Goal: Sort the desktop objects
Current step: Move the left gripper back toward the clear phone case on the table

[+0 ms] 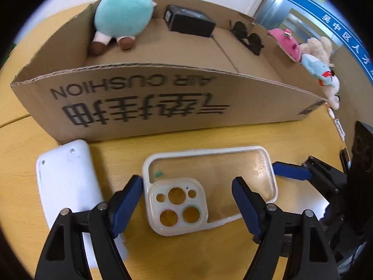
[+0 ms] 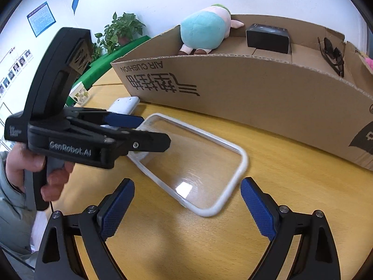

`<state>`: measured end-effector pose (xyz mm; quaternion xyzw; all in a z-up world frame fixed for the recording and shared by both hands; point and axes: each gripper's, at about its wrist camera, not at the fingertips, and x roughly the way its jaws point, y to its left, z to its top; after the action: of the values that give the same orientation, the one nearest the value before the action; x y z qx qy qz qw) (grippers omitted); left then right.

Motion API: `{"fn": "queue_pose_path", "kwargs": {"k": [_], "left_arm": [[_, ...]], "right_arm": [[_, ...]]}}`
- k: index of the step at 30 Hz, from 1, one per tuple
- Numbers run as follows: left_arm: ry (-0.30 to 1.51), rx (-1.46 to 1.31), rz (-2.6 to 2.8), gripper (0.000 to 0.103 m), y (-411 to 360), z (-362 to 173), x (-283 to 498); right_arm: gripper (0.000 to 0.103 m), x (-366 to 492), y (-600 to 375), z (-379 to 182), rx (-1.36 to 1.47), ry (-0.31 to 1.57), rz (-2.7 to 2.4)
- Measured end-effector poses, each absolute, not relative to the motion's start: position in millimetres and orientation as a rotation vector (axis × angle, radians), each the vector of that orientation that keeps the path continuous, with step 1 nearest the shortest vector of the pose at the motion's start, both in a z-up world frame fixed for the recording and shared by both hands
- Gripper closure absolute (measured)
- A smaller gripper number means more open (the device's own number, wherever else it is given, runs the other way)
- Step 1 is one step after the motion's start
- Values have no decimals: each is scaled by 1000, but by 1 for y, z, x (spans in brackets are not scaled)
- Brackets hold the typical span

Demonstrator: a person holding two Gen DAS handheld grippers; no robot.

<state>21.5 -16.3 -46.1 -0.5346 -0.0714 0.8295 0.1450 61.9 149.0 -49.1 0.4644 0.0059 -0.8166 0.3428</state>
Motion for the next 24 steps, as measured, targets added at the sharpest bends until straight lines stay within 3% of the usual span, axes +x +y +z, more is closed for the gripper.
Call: {"fn": "queue_pose_path", "kwargs": {"k": [8, 16, 24], "left_arm": [[-353, -1468, 2353, 25, -4, -36, 29], [-453, -1217, 2375, 25, -3, -2, 42], [-473, -1286, 2345, 25, -4, -19, 45]], "right_arm": [[5, 59, 177, -44, 1203, -80, -2157], [2, 79, 205, -7, 950, -135, -2231], [3, 85, 215, -14, 988, -138, -2272]]}}
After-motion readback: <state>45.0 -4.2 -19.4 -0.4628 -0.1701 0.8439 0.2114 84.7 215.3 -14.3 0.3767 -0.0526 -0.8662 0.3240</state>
